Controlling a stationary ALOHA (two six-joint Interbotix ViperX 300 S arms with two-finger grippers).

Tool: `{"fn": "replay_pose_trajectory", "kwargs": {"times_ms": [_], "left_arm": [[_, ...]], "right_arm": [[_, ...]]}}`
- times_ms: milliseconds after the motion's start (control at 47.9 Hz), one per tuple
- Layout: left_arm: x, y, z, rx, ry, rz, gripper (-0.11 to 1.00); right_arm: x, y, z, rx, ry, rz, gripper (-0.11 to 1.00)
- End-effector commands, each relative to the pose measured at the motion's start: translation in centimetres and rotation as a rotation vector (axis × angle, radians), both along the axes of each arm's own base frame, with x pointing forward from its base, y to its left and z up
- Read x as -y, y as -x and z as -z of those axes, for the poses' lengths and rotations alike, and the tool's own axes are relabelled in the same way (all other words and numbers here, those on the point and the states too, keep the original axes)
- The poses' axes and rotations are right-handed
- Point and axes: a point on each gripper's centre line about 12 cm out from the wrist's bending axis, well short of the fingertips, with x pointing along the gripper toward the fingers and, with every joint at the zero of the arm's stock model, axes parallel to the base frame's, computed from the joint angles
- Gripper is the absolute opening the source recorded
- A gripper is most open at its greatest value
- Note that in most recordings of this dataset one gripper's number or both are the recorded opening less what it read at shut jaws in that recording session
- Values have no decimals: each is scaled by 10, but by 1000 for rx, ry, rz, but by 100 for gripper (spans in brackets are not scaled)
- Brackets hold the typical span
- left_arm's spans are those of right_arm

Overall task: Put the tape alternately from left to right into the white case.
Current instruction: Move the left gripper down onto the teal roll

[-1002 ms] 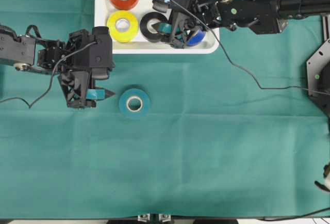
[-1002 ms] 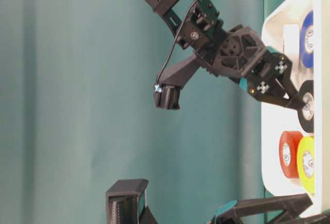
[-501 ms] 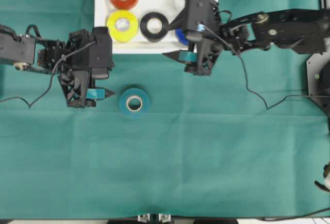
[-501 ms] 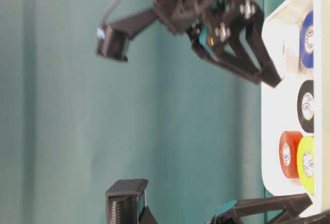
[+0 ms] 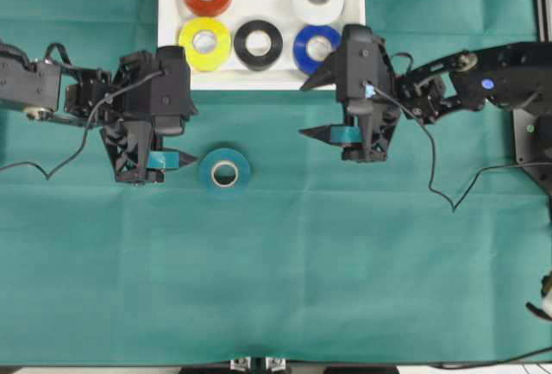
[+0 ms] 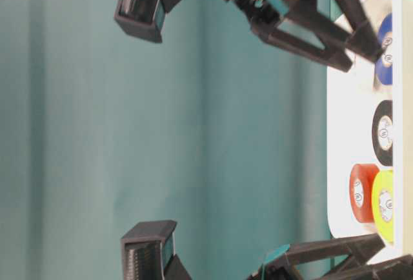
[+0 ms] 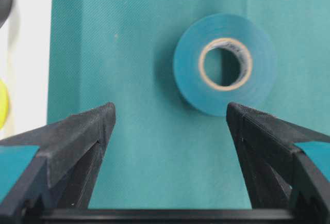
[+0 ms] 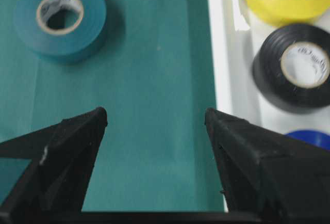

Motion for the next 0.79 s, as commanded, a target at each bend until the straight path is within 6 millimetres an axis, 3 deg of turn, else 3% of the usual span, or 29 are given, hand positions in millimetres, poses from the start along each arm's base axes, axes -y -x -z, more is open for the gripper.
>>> {"fn": "replay_pose_trajectory", "kwargs": {"times_ms": [0, 251, 459, 773], "left_arm": [[8, -7, -11, 43, 3, 22, 42], [37, -15, -11, 66, 15, 92, 42], [61, -33, 5, 34, 37, 123, 42], [82, -56, 15, 24, 39, 159, 42]], "right_arm": [[-2, 2, -10, 33, 2, -10, 82], [-2, 6, -11, 33, 2, -10, 82], [-2, 9, -7, 20, 1, -10, 82], [-2, 12, -3, 9, 2, -13, 82]]}}
